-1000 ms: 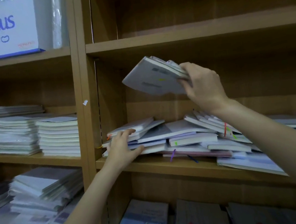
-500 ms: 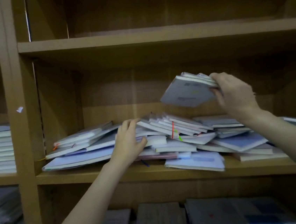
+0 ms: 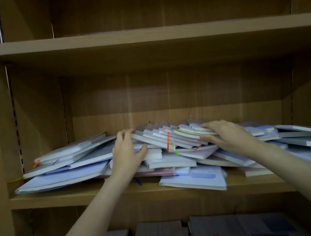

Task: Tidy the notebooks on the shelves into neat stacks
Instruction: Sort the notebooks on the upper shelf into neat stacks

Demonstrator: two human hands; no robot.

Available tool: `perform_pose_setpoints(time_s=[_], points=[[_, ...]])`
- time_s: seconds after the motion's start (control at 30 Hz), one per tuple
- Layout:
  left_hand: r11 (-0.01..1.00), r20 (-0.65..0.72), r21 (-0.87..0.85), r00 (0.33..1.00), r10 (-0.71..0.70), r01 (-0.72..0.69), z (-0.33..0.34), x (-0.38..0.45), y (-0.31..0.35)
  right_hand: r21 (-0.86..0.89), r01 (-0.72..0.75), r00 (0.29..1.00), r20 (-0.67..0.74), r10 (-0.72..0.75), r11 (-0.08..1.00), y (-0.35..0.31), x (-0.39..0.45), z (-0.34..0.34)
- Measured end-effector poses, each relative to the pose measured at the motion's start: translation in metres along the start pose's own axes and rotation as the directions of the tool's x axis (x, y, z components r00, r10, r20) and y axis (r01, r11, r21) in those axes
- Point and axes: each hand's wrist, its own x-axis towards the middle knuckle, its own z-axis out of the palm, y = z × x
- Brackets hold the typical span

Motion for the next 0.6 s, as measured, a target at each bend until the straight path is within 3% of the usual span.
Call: perform_pose_setpoints(time_s=[0.27, 0.6], points=[[0.995, 0.0, 0.05, 0.996, 0.085, -0.085, -0.016, -0.004, -0.009, -0.085, -0.064, 0.998, -0.034, 0.061, 0.994, -0.002, 0.013, 0.005], [0.935, -0.069, 0.281, 0.968, 0.242, -0.214, -0.072, -0.028, -0.04, 0.104, 0.253, 0.96, -0.151, -0.237, 0.962, -0.072, 0.033, 0.001]])
